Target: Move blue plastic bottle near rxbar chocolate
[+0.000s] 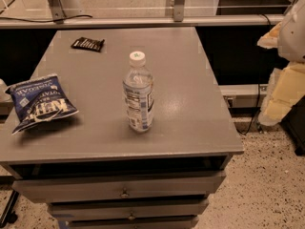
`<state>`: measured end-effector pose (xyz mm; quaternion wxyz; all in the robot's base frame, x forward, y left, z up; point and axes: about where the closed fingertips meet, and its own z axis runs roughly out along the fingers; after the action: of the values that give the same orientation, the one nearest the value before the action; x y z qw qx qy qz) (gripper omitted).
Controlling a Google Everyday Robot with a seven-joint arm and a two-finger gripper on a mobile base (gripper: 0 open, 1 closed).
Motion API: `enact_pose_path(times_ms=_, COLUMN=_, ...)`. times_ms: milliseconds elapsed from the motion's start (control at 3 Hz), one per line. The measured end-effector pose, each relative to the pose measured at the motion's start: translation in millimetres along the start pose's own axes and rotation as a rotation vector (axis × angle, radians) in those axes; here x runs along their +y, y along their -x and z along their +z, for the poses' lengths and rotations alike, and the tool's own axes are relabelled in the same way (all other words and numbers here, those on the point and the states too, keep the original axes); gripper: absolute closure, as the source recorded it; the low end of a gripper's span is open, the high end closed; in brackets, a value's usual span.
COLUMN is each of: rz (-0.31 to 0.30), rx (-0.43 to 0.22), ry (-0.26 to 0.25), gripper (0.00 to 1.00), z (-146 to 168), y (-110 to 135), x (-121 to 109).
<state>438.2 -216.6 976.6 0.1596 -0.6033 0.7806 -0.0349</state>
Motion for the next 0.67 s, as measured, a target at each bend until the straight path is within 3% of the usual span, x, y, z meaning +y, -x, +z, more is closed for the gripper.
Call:
enact_pose_path(times_ms=333, rz=0.000, rx=0.000, ry=0.000, gripper=0.00, z=0.0, y=0.0, x=0.0)
enact_pose_path(times_ms=667, rz=-0.009, rx=-0.064, ry=0.019, gripper=0.00, z=6.9, y=11.9, x=16.5)
